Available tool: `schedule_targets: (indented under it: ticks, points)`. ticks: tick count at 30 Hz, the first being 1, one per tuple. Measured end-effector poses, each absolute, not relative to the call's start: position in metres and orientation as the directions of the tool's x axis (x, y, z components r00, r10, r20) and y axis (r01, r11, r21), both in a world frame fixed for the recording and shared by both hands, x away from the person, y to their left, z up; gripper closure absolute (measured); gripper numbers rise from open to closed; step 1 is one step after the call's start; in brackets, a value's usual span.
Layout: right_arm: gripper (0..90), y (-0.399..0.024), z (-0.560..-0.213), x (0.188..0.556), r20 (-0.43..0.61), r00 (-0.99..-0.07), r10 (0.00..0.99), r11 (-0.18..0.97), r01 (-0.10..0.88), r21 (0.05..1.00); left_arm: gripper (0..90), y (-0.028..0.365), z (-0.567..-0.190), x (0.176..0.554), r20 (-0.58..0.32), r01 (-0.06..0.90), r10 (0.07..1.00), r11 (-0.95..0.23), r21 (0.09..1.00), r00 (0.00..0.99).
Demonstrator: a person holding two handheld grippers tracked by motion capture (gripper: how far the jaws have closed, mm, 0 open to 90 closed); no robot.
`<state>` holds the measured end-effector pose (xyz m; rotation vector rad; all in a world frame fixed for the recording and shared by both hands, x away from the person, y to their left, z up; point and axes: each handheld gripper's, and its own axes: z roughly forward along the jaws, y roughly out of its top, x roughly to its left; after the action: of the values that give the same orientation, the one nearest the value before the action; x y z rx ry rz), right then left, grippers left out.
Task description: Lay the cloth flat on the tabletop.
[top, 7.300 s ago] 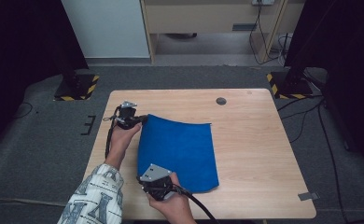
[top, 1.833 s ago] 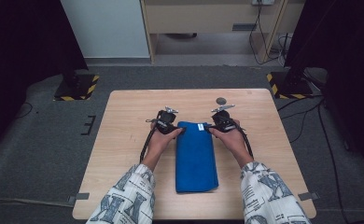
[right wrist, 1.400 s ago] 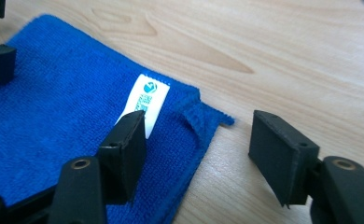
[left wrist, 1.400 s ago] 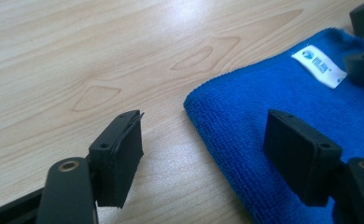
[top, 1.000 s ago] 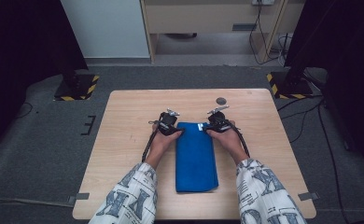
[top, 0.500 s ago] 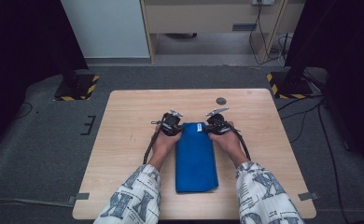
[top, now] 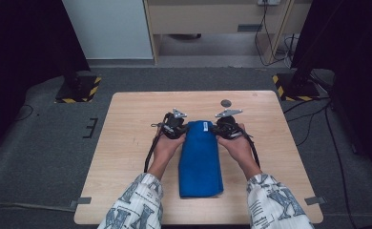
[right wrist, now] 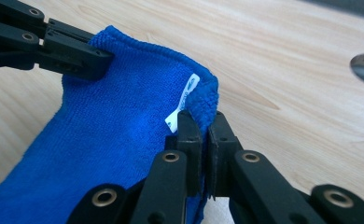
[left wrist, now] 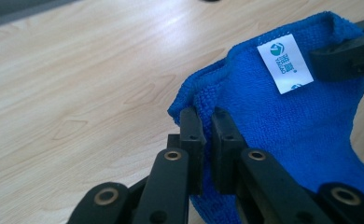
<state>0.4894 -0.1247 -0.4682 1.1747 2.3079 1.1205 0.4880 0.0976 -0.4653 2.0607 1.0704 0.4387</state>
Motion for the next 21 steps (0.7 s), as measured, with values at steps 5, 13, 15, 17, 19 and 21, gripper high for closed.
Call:
schedule_targets:
  ticks: [5,13,15,17,19,21]
  points:
    - [86.3,-0.125,-0.457,0.482,0.072,-0.614,0.786,0.338,0.524,0.782,84.8,0.105,-0.452,0.482,-0.049,0.534,0.811,-0.337,0.776,0.583]
    - [86.3,-0.118,-0.447,0.488,0.065,-0.622,0.780,0.337,0.505,0.795,84.8,0.115,-0.447,0.488,-0.072,0.534,0.823,-0.296,0.792,0.563]
    - [86.3,-0.117,-0.447,0.488,0.066,-0.620,0.781,0.334,0.506,0.795,84.9,0.116,-0.447,0.489,-0.081,0.534,0.824,-0.286,0.796,0.561]
    - [86.3,-0.118,-0.445,0.487,0.065,-0.620,0.782,0.332,0.502,0.799,85.1,0.116,-0.446,0.489,-0.096,0.536,0.825,-0.269,0.800,0.557]
    - [86.3,-0.120,-0.443,0.486,0.061,-0.620,0.782,0.332,0.497,0.802,85.1,0.115,-0.445,0.489,-0.095,0.532,0.825,-0.267,0.803,0.557]
    - [86.4,-0.121,-0.441,0.485,0.060,-0.618,0.783,0.330,0.496,0.803,85.1,0.114,-0.444,0.489,-0.100,0.534,0.825,-0.262,0.804,0.556]
